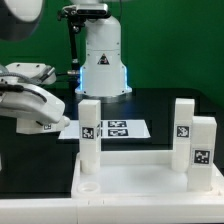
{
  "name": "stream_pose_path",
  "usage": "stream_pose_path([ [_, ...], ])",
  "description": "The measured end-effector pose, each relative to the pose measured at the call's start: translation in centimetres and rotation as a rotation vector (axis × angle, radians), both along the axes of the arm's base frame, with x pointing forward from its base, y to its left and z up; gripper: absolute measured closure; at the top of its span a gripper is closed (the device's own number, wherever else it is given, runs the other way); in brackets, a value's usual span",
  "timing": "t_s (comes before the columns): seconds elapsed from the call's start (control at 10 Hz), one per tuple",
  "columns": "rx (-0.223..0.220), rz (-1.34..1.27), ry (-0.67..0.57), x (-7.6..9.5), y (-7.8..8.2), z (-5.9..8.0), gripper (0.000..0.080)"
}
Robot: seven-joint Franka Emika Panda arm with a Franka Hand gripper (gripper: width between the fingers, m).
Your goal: Assemble desk
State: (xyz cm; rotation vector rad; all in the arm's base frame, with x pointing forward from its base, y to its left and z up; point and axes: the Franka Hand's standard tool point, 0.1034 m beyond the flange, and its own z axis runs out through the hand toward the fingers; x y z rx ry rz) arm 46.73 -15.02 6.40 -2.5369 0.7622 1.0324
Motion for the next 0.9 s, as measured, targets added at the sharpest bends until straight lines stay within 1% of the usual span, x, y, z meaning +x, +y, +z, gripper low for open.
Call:
stream_pose_path([
  [0.2, -0.075, -0.001, -0.115, 0.8, -0.1, 0.0, 0.0515],
  [0.3, -0.118, 0.003, -0.188, 1.7, -0.1, 0.4, 0.0515],
  [0.4, -0.141, 0.028, -0.278, 3.9, 0.4, 2.6, 0.0514],
  [0.5, -0.186, 0.063, -0.408, 6.9, 0.8, 4.8, 0.0514],
  [0.6, -0.224, 0.080, -0.492, 7.7, 1.1, 5.4, 0.0514],
  [0.7, -0.269, 0.074, -0.547, 7.5, 1.0, 5.0, 0.0514],
  [0.8, -0.292, 0.073, -0.576, 7.5, 0.9, 4.9, 0.0514],
  [0.9, -0.347, 0.073, -0.645, 8.2, 0.5, 5.0, 0.0514],
])
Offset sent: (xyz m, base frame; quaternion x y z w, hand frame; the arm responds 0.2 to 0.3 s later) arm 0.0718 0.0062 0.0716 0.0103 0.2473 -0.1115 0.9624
